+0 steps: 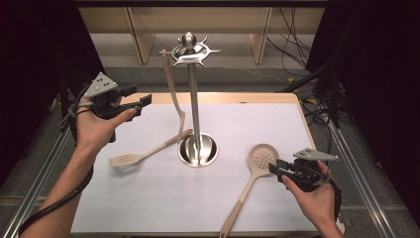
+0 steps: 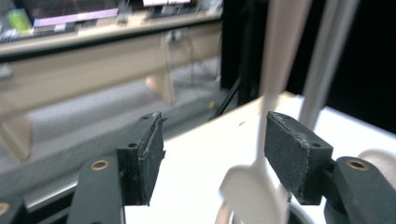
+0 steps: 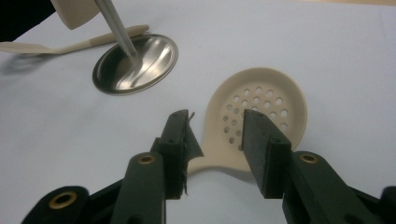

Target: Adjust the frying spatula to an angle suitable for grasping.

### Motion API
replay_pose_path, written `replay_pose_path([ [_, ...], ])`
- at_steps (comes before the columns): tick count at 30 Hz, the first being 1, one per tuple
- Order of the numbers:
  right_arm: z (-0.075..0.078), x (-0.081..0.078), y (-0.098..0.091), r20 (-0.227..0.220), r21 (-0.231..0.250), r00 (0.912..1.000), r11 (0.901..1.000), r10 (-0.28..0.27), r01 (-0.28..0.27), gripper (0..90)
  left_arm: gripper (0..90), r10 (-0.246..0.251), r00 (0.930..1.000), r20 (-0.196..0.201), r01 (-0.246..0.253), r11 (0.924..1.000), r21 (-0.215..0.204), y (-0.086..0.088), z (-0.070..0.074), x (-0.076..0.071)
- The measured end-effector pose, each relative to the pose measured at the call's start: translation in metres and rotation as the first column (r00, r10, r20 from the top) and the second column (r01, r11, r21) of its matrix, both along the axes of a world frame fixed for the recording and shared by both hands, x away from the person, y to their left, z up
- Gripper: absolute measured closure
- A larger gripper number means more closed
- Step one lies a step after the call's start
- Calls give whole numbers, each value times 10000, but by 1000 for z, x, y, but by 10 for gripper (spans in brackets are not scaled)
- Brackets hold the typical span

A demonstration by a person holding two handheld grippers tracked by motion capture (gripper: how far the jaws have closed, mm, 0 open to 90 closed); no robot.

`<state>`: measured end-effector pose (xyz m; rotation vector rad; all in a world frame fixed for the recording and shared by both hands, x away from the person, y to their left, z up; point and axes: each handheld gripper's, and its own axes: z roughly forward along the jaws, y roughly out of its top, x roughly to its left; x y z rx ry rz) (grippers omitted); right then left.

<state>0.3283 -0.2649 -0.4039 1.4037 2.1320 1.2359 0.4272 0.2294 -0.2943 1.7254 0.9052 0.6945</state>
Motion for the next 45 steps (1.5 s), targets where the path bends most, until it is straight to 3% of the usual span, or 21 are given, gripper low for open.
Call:
replay_pose_path([
  [5,-1,0,-1,-57,-32,10000,10000,-32,32,624,473,124,9941,-1078,-25,9957,922,4,-16,9],
  [6,0,-1,-1,-43,-136,10000,9999,-86,85,624,519,104,9855,-1692,160,9880,1539,6,-24,13],
  [10,-1,-4,-1,-52,-97,10000,9999,-68,67,624,648,212,9489,-3147,584,9687,2414,9,-46,23],
  [11,-1,-4,-1,-52,-97,10000,9999,-68,67,624,665,212,9489,-3147,584,9687,2414,9,-46,23],
  [12,0,-5,-1,-77,-110,9999,9999,-119,118,624,692,378,9332,-3572,647,9604,2708,8,-60,29],
  [14,2,-9,1,-459,-78,9981,9992,-402,398,624,709,354,9179,-3953,885,9527,2907,6,-76,36],
  [15,2,-8,-1,-84,-401,9996,9988,-271,268,624,709,354,9179,-3953,885,9527,2907,6,-76,36],
  [16,2,-8,-1,-3,-320,9997,9992,-237,237,624,703,361,9011,-4320,1097,9451,3077,4,-92,42],
  [17,2,-8,-1,7,-303,9997,9993,-237,238,623,694,330,8960,-4429,1254,9379,3236,4,-100,45],
  [18,2,-9,2,-240,45,9989,9992,-395,396,623,685,402,8699,-4915,1502,9277,3418,5,-104,48],
  [20,1,-7,0,-170,-299,9997,9994,-176,170,623,674,674,8540,-5159,1606,9090,3845,5,-115,54],
  [26,-1,-5,1,-283,-400,9995,9991,-142,130,622,644,599,8020,-5943,2370,8814,4087,-1,-137,68],
  [28,-1,-6,0,-378,-222,9992,9997,-99,91,622,644,604,7934,-6057,2573,8685,4237,-4,-142,71],
  [31,0,-6,-1,-326,-308,9993,9994,-162,152,622,641,536,7870,-6146,2652,8701,4154,-8,-146,72],
  [34,0,-6,-1,-287,-240,9995,9996,-155,148,622,613,328,7661,-6419,3101,8560,4138,-13,-152,73],
  [35,0,-6,-1,-287,-240,9995,9996,-155,148,622,610,328,7661,-6419,3101,8560,4138,-13,-152,73],
  [36,1,-8,1,-523,-144,9982,9995,-305,297,622,609,263,7665,-6418,3294,8416,4280,-15,-155,73],
  [40,1,-8,1,-437,-239,9986,9993,-310,300,622,608,341,7642,-6441,3264,8408,4318,-18,-159,74],
  [41,1,-8,1,-447,-167,9986,9995,-287,280,622,607,317,7591,-6502,3442,8283,4421,-19,-159,75],
  [42,1,-8,3,-609,-48,9977,9996,-298,296,622,607,313,7603,-6488,3322,8396,4299,-21,-161,74],
  [45,-1,-6,1,-366,-265,9993,9996,-91,81,621,608,258,7557,-6544,3415,8371,4273,-24,-162,74],
])
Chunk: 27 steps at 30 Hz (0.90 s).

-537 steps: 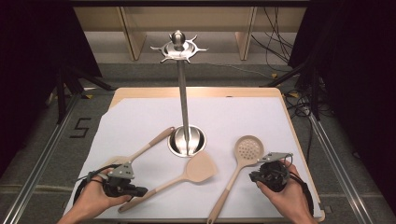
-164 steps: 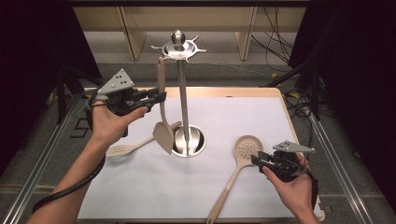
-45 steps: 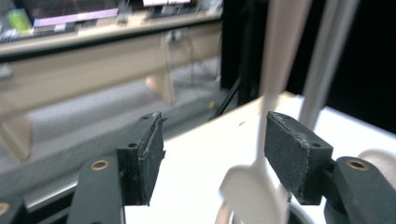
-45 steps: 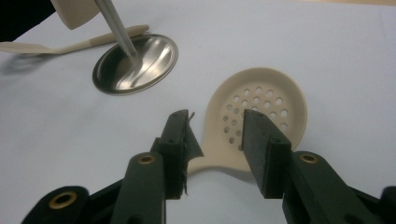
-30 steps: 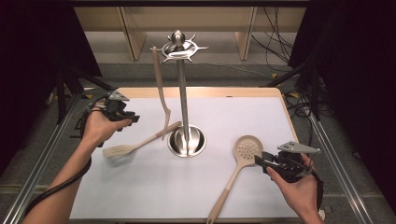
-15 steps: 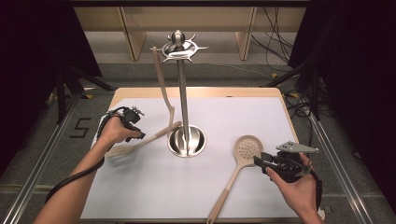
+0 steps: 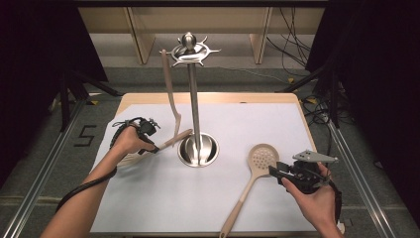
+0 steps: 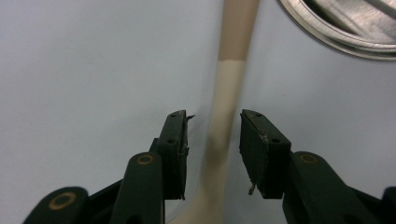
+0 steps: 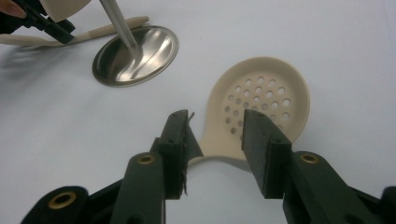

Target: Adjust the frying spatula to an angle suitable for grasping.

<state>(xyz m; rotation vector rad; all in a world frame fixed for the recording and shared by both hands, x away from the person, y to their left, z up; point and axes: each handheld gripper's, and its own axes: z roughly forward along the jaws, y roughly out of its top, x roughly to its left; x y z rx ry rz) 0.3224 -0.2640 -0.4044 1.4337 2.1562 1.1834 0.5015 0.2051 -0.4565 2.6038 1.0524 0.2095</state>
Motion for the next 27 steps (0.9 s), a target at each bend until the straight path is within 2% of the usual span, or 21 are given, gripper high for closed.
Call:
replay_pose_path([
  [1,0,0,0,60,-154,10000,9999,-40,41,622,609,-86,10000,0,86,10000,43,-1,0,1],
  [6,0,0,0,44,-39,10000,10000,12,-12,622,612,-95,9999,-82,96,9999,94,-3,-3,2],
  [8,0,0,-1,34,3,10000,10000,-10,10,622,611,-104,9995,-294,107,9999,121,-4,-6,2],
  [10,0,0,-1,-33,45,10000,10000,-3,3,621,611,-142,9993,-342,147,9998,129,-4,-7,3],
  [11,0,0,-1,-32,46,10000,10000,-5,5,622,610,80,9996,-264,-82,9999,-82,-4,-8,3],
  [15,-1,0,-1,-47,41,10000,10000,-1,1,622,609,80,9993,-359,-84,9999,-112,-4,-9,4],
  [16,0,-1,1,-220,122,9996,9998,-168,171,622,609,36,9993,-369,-37,10000,-14,-4,-8,4],
  [21,0,-2,2,-307,102,9994,9998,-187,191,622,644,-28,9988,-495,31,10000,63,-7,-8,5],
  [22,0,0,-1,55,-148,10000,9999,-30,31,622,653,-10,9985,-549,15,10000,90,-8,-8,5],
  [23,0,0,0,-92,-48,9999,10000,-47,46,622,663,-19,9985,-547,27,9999,139,-8,-7,5],
  [26,0,0,0,-50,18,10000,10000,0,0,622,684,52,9983,-584,-40,9998,212,-9,-7,4],
  [27,0,0,-1,-48,40,10000,10000,6,-6,622,698,-15,9980,-628,41,9991,414,-9,-6,4],
])
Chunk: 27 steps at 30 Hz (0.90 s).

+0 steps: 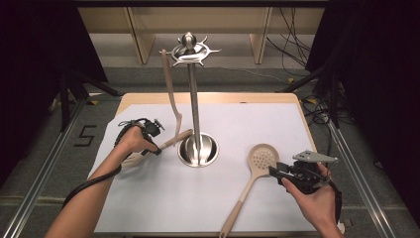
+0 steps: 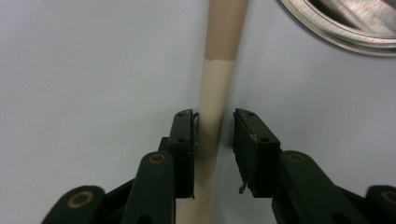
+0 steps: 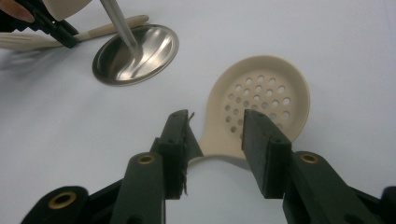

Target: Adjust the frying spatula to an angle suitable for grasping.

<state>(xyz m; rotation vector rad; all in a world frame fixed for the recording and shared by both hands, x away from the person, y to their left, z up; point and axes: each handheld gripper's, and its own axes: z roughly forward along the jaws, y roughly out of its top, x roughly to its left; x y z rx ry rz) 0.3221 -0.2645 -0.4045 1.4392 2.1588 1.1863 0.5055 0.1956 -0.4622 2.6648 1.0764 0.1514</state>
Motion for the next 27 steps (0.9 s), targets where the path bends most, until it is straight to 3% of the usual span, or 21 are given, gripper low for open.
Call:
replay_pose_path([
  [4,0,0,0,-6,-16,10000,10000,-9,9,623,737,-154,9998,-100,157,9994,323,-2,1,1],
  [5,0,0,0,4,-3,10000,10000,5,-5,622,740,127,9999,-7,-127,9998,168,-4,0,-1],
  [8,0,-1,0,-57,65,9999,9999,-87,87,622,762,95,9998,-154,-88,9990,444,-8,0,-2],
  [10,0,0,-1,209,-179,9998,9998,-18,22,622,773,240,9993,-271,-222,9977,644,-10,1,-2],
  [12,-1,0,0,-10,52,10000,10000,45,-45,622,772,269,9994,-236,-255,9979,592,-9,1,-2],
  [14,-1,0,0,-21,46,10000,10000,45,-45,622,771,345,9993,-168,-339,9987,373,-8,0,-3],
  [22,0,0,1,-72,-43,10000,10000,11,-11,621,745,140,9996,-236,-133,9995,291,-5,0,-2],
  [25,0,0,0,39,-150,10000,9999,-30,30,620,735,38,9998,-179,-33,9996,284,-4,0,-2],
  [27,0,0,0,24,-150,10000,9999,-39,40,620,735,-94,9995,-308,109,9987,497,-4,1,-1],
])
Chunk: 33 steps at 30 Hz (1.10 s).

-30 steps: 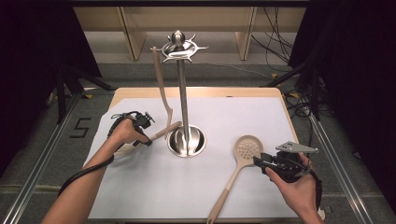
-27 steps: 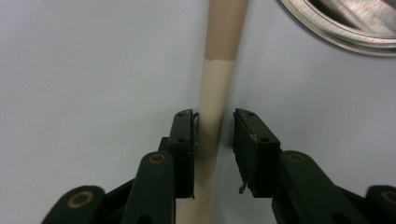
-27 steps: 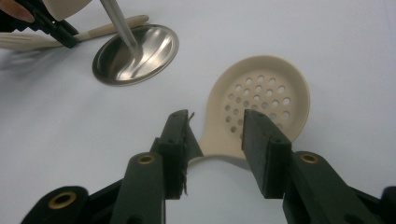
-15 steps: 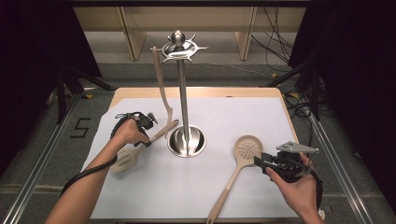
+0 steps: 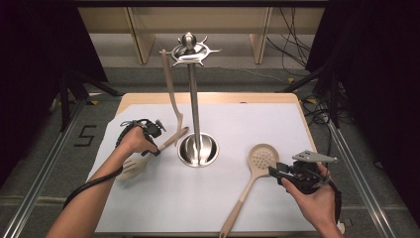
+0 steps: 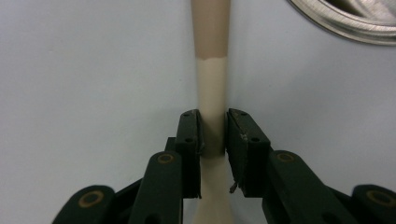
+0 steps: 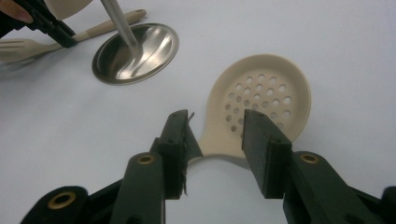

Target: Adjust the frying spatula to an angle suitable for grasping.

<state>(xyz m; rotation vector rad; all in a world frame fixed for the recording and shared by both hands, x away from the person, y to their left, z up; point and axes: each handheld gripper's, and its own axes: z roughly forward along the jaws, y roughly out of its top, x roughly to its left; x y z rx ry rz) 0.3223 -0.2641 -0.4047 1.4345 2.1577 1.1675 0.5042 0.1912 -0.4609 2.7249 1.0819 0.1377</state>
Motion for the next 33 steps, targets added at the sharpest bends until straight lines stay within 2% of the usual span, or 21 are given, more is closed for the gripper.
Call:
replay_pose_path([
  [1,-1,1,0,87,163,9999,9998,68,-69,620,735,-37,10000,40,37,10000,35,0,0,0],
  [3,-1,1,0,56,179,9999,9998,91,-92,620,750,189,9998,117,-189,9998,-4,-4,-1,-1],
  [6,-2,1,0,62,208,9999,9997,100,-102,620,769,239,9996,165,-243,9995,223,-8,-1,-2],
  [8,-2,1,0,67,210,9999,9997,93,-95,620,771,251,9995,172,-256,9993,270,-8,-1,-2],
  [9,0,0,-1,18,25,10000,10000,-6,6,620,772,294,9993,224,-300,9992,275,-9,-1,-2],
  [10,-1,0,0,38,237,10000,9997,86,-87,620,773,293,9993,243,-301,9990,318,-9,-1,-2],
  [13,-1,0,0,94,81,10000,10000,32,-33,620,776,436,9988,202,-446,9977,517,-12,-1,-3],
  [14,0,-1,-1,96,-60,9999,10000,-52,53,620,776,655,9978,121,-660,9964,535,-14,-1,-4],
  [15,-1,0,-1,158,5,9999,10000,-8,8,620,778,667,9976,173,-675,9963,530,-15,-1,-5],
  [16,-1,0,-1,133,27,9999,10000,0,0,621,779,418,9987,276,-436,9969,653,-14,-1,-3],
  [17,0,-1,-1,129,52,9999,10000,17,-18,621,779,424,9989,217,-438,9966,694,-14,0,-3],
  [18,0,-2,1,-58,260,9999,9996,-107,108,621,779,444,9987,260,-460,9969,640,-13,0,-4],
  [19,0,-1,-2,134,-36,9999,10000,-6,6,621,780,526,9982,294,-540,9973,505,-12,-1,-4],
  [23,0,-1,-2,159,-38,9999,10000,-21,22,621,780,745,9966,339,-746,9972,17,-5,-1,-5],
  [24,0,-1,-2,160,-62,9999,10000,-33,34,621,780,573,9980,254,-576,9983,103,-3,0,-5],
  [25,0,-1,-1,137,-30,9999,10000,-12,12,621,780,740,9966,375,-736,9972,-107,-3,-1,-6],
  [26,0,-1,-1,165,-59,9999,10000,-8,9,621,780,696,9968,397,-693,9976,-77,-2,0,-6],
  [27,-1,0,-1,153,57,9999,10000,11,-11,621,780,698,9965,455,-694,9975,-116,-2,0,-7],
  [28,-1,-1,2,-85,364,9999,9993,-118,121,621,780,709,9964,456,-704,9974,-126,-1,0,-8],
  [29,0,-1,-1,140,-109,9999,9999,-68,69,621,780,722,9958,559,-711,9972,-216,-1,0,-9],
  [33,0,-1,0,184,45,9998,10000,-27,26,621,780,880,9942,610,-847,9949,-555,4,1,-12],
])
